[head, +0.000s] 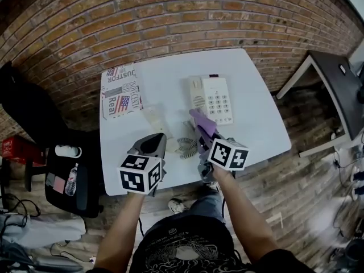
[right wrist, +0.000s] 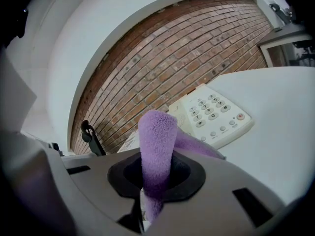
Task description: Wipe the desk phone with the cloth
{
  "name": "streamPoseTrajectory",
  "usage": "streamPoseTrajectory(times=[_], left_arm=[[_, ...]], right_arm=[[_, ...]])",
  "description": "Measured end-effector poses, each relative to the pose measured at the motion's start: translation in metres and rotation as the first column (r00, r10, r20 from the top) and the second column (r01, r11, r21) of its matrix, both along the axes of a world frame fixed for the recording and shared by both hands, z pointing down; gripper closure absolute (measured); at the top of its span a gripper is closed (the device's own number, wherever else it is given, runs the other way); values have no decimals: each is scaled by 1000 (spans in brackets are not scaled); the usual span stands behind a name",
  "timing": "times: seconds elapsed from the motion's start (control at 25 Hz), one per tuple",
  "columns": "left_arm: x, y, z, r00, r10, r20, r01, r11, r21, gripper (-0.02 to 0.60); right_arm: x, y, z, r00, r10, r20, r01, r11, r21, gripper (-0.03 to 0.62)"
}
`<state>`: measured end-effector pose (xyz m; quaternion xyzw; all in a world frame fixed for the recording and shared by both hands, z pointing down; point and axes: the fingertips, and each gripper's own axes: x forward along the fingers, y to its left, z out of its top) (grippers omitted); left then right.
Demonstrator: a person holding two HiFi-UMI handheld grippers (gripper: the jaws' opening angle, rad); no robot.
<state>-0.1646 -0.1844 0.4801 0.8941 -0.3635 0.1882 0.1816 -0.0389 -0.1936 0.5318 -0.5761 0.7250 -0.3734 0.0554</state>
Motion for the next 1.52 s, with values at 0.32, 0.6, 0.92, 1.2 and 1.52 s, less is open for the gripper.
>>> streamPoseTrajectory(times=[0.32, 0.6, 0.92, 1.2, 1.52], left_arm=[[-10, -4, 1, 999, -41, -11, 41, 999, -6, 575], [10, -15, -9, 998, -42, -50, 42, 999, 0, 575], [19, -38, -22, 991, -104, -83, 105, 994, 10, 575], [15, -65, -28, 976, -196, -90, 198, 980, 6, 575], [3, -84, -19, 949, -308, -63, 307, 951, -24, 575]], right_arm=[[-13, 2, -13, 996, -70, -60, 72, 997, 18, 549], [12, -14, -64, 979, -112, -172, 126, 990, 69, 549], [28, -65, -109, 913, -233, -336, 275, 958, 81, 549], [21, -124, -137, 808, -378, -453, 450, 891, 59, 549], [3, -191, -124, 549, -570, -612, 659, 745, -103, 549]])
